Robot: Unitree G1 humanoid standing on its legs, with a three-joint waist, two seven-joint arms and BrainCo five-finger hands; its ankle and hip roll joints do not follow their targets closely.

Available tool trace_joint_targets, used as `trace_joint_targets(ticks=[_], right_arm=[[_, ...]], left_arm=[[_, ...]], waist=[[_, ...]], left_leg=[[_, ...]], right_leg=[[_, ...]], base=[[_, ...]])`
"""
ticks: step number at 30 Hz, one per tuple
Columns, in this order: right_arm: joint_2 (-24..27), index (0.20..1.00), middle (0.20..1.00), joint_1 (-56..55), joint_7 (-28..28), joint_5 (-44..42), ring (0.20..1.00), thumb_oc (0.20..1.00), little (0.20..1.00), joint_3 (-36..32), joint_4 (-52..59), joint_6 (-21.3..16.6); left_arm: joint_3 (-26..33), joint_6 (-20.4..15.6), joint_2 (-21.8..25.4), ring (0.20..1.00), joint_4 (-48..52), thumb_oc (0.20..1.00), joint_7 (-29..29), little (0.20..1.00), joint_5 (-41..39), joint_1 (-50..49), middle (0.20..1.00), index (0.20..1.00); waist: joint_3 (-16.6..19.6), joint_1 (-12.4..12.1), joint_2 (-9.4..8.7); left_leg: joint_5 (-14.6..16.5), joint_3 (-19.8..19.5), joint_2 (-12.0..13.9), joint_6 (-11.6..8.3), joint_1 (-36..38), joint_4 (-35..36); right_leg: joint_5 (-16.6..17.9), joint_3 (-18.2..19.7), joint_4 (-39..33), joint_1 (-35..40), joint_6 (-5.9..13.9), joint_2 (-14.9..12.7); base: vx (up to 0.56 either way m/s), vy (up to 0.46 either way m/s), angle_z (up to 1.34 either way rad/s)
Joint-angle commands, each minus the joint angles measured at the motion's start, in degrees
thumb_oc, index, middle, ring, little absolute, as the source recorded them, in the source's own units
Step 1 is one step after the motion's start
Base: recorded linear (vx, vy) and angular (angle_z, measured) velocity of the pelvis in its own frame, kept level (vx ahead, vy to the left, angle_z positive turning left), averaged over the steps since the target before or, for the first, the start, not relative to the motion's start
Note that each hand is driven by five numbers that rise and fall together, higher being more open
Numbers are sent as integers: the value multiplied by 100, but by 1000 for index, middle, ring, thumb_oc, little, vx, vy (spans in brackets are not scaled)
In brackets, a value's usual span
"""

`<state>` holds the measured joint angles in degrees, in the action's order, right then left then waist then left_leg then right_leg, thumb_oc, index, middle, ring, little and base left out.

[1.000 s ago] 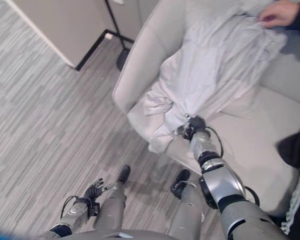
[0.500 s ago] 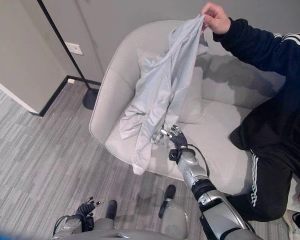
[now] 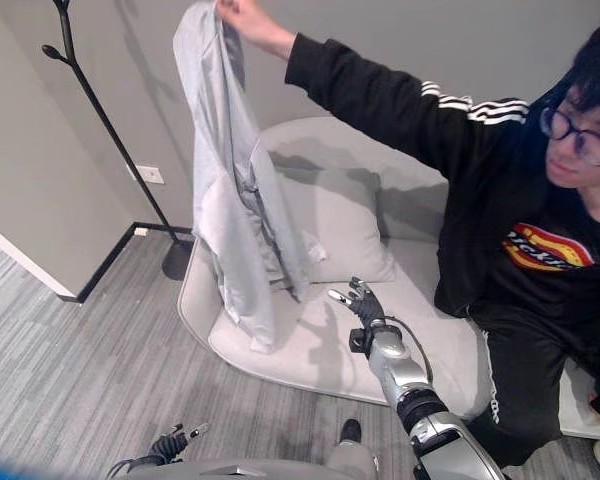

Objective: Hang the clothes on the sofa on the clothes rack.

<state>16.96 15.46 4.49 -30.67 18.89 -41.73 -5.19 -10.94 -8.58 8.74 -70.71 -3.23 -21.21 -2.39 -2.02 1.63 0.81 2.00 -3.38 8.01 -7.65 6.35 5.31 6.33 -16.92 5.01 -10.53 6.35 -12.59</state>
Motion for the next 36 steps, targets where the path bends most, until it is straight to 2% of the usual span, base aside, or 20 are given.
trace_joint_targets(ticks=[1,8,10,12,13,14,16,20,22,24,25,26,27,28,30,31,33,34,35,36], right_arm=[[-150,1000,1000,383,-20,313,1000,1000,1000,38,221,-202],[-164,1000,1000,394,151,922,1000,1000,1000,146,133,-165],[-116,1000,1000,405,317,1406,1000,1000,1000,193,187,-134],[24,1000,1000,422,487,1960,1000,1000,1000,242,328,-117],[23,1000,1000,422,487,1960,1000,1000,1000,241,329,-116],[202,1000,1000,229,666,2437,1000,1000,1000,216,685,-103],[318,1000,1000,188,774,2771,1000,1000,1000,190,735,-122],[451,1000,1000,48,872,3075,1000,1000,1000,173,922,-104],[537,1000,1000,26,997,3242,1000,1000,1000,176,823,-95],[624,1000,1000,80,1181,3414,1000,1000,1000,178,722,-82],[704,1000,1000,163,1258,3518,1000,1000,1000,253,752,-56],[707,1000,1000,219,1281,3533,1000,1000,1000,286,699,-42],[707,1000,1000,220,1281,3533,1000,1000,1000,286,699,-42],[715,1000,1000,341,1371,3560,1000,1000,1000,334,547,-10],[713,1000,1000,422,1421,3565,1000,1000,1000,339,498,24],[712,1000,1000,420,1421,3565,1000,1000,1000,340,497,23],[684,1000,1000,538,1472,3495,1000,1000,1000,338,461,-8],[675,1000,1000,519,1508,3573,1000,1000,1000,356,312,-9],[667,1000,1000,460,1466,3655,1000,1000,1000,382,317,12],[612,1000,1000,271,1409,3695,1000,1000,1000,322,312,21]], left_arm=[[-149,-4,157,1000,-209,1000,42,1000,344,-44,1000,1000],[-144,-37,158,1000,-225,1000,-26,1000,447,-51,1000,1000],[-133,-59,170,1000,-209,1000,-82,1000,449,-24,1000,1000],[-107,-90,199,1000,-136,1000,-181,1000,440,-8,1000,1000],[-106,-90,201,1000,-136,1000,-181,1000,440,-7,1000,1000],[-40,-143,296,1000,59,1000,-264,1000,355,16,1000,1000],[46,-154,335,1000,87,1000,-298,1000,234,30,1000,1000],[204,-177,316,1000,80,1000,-388,1000,-87,148,1000,1000],[194,-228,256,1000,323,1000,-407,1000,-333,202,1000,1000],[78,-302,207,1000,636,1000,-433,1000,-525,295,1000,1000],[-109,-335,181,1000,1109,1000,-403,1000,-674,340,1000,1000],[-171,-331,165,1000,1223,1000,-405,1000,-701,334,1000,1000],[-171,-331,165,1000,1224,1000,-405,1000,-701,334,1000,1000],[-361,-324,118,1000,1389,1000,-377,1000,-739,383,1000,1000],[-513,-289,124,1000,1524,1000,-327,1000,-656,391,1000,1000],[-514,-287,124,1000,1528,1000,-328,1000,-655,388,1000,1000],[-728,-242,154,1000,1534,1000,-317,1000,-544,468,1000,1000],[-832,-230,118,1000,1410,1000,-316,1000,-450,556,1000,1000],[-842,-214,94,1000,1332,1000,-277,1000,-373,515,1000,1000],[-938,-187,71,1000,1128,1000,-278,1000,-155,580,1000,1000]], waist=[[-307,-138,-342],[-311,-156,-371],[-337,-154,-354],[-381,-127,-285],[-369,-123,-298],[-427,-87,-258],[-421,-117,-240],[-353,-89,-259],[-349,-97,-294],[-396,-106,-350],[-528,-150,-453],[-563,-130,-475],[-563,-128,-473],[-614,-114,-486],[-589,-136,-483],[-594,-148,-490],[-615,-231,-376],[-649,-237,-360],[-595,-247,-311],[-554,-217,-352]], left_leg=[[854,-368,-69,179,300,-31],[900,-377,-74,183,370,-31],[900,-406,-63,195,407,-31],[858,-393,54,177,421,-31],[848,-397,37,181,402,-31],[751,-450,108,188,304,-116],[739,-593,153,182,224,-275],[706,-855,305,109,96,-490],[570,-941,323,38,-180,-881],[89,-1012,233,-47,-662,-1588],[-309,-900,206,-78,-1156,-2466],[-297,-785,262,-60,-1319,-2815],[-295,-789,263,-60,-1323,-2820],[-379,-346,556,-97,-1491,-2702],[-198,71,797,-91,-1534,-1849],[-209,92,795,-91,-1495,-1810],[-757,45,984,-130,-1855,-581],[-956,71,1061,-187,-2095,-312],[-941,110,1103,-180,-1938,-225],[-886,-1,960,-202,-2261,-841]], right_leg=[[346,222,105,-383,768,-985],[391,202,80,-314,795,-1024],[311,285,198,-315,788,-1007],[62,579,445,-350,769,-842],[73,583,437,-365,772,-857],[-376,1286,643,-330,683,-365],[-579,1483,930,-391,547,-152],[-818,1272,909,-153,383,56],[-879,1119,680,158,273,132],[-855,938,305,504,160,151],[-858,821,-8,845,16,168],[-891,770,-120,1010,-34,185],[-890,767,-121,1012,-34,187],[-1007,595,-314,1289,-64,223],[-1074,482,-433,1449,15,216],[-1077,492,-437,1461,17,211],[-1236,505,-335,1478,108,228],[-1350,501,-293,1607,177,156],[-1370,565,-235,1652,214,135],[-1286,595,-215,1827,310,-95]], base=[[0,0,0],[0,0,0],[0,0,0],[22,-28,3],[13,-43,6],[13,-51,3],[31,-74,10],[89,-165,36],[68,-138,63],[60,-172,68],[79,-183,69],[65,-139,54],[120,-47,75],[150,7,74],[183,61,33],[152,121,-33],[281,370,38],[389,524,101],[440,596,67],[283,387,47]])
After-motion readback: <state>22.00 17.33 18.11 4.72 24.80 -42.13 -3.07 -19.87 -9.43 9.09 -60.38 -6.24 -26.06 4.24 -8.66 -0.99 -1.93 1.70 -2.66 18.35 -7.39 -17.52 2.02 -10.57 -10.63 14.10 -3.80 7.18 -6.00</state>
